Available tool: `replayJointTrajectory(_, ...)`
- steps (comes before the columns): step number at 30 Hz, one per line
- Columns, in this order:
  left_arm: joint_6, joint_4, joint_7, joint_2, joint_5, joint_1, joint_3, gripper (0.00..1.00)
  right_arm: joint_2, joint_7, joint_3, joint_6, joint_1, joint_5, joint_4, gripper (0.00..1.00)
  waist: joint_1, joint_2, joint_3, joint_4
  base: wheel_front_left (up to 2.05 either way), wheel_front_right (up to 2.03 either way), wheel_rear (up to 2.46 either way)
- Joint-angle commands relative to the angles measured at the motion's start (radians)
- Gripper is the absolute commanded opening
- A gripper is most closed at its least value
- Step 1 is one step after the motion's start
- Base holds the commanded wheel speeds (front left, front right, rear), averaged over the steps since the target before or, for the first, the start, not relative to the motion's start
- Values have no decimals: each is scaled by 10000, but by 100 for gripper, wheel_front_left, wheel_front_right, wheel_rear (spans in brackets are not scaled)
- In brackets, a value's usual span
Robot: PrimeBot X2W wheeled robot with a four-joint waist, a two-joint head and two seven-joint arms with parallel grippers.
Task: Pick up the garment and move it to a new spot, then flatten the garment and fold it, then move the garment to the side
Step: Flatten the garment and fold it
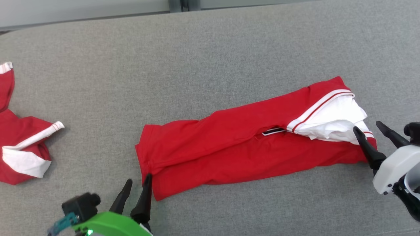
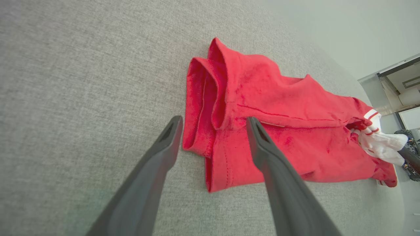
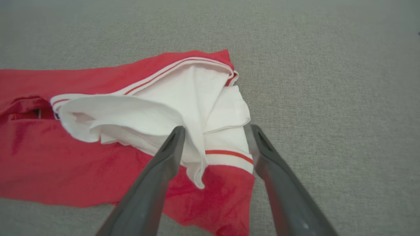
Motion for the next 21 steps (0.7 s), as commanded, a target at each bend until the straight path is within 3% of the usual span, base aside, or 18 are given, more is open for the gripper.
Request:
replayJointTrajectory(1, -46, 91, -308, -52, 44, 325, 95, 100, 58, -74, -210, 1, 292, -115, -76, 100, 0, 0, -369, 20, 0, 0, 0)
replayJointTrajectory(6, 122, 421, -2043, -251, 1091, 971, 570, 100, 395, 143, -1260, 1, 870, -548, -695, 100, 0, 0, -963, 18, 0, 0, 0)
replayJointTrajectory(10, -17, 156, -2281, -821, 2376, 997, 1276, 100, 922, 920, -1805, 3, 850, -940, -1109, 100, 0, 0, -1024, 145, 0, 0, 0)
replayJointTrajectory(14, -604, -153, -2264, -1804, 3732, 911, 2161, 100, 1609, 1915, -1810, 3, -102, -1304, -848, 100, 0, 0, -681, 361, 0, 0, 0)
replayJointTrajectory(21, -1743, 156, -2266, -2592, 5211, 455, 2688, 100, 1802, 2754, -1653, 3, -1524, -2370, 1173, 100, 0, 0, -14, 978, 0, 0, 0)
